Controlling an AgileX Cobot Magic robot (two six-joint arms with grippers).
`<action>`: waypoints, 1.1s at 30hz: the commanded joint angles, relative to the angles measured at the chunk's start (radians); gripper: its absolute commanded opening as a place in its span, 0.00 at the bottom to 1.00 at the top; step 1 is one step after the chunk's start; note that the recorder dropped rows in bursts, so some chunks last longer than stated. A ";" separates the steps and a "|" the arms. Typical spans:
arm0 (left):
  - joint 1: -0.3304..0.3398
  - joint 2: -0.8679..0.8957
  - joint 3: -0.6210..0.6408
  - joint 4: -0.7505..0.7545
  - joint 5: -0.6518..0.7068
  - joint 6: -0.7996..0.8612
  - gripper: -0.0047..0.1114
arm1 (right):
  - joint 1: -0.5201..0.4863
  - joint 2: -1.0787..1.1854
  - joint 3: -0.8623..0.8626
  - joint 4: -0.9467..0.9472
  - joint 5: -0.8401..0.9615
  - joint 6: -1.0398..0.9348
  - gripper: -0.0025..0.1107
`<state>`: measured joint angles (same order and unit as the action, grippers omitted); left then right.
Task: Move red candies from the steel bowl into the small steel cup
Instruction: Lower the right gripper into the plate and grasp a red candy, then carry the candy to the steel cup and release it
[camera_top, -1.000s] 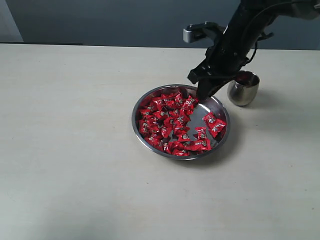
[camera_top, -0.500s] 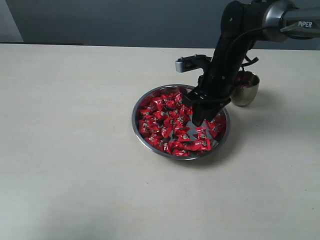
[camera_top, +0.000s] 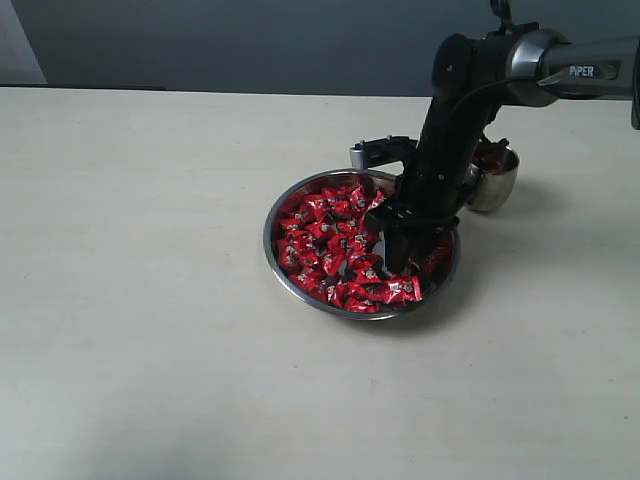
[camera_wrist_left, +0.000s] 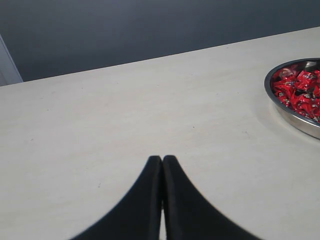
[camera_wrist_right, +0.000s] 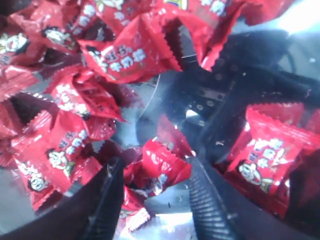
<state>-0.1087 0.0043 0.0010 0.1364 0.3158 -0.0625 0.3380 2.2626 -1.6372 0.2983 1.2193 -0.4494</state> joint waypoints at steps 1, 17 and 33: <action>-0.003 -0.004 -0.001 -0.001 -0.006 -0.006 0.04 | 0.001 -0.002 -0.003 0.000 0.002 -0.002 0.36; -0.003 -0.004 -0.001 -0.001 -0.006 -0.006 0.04 | 0.001 -0.012 -0.003 -0.005 0.002 -0.013 0.07; -0.003 -0.004 -0.001 -0.001 -0.006 -0.006 0.04 | -0.001 -0.217 -0.005 -0.209 -0.276 0.039 0.07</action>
<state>-0.1087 0.0043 0.0010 0.1364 0.3158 -0.0625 0.3387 2.0805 -1.6372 0.2026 1.0094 -0.4514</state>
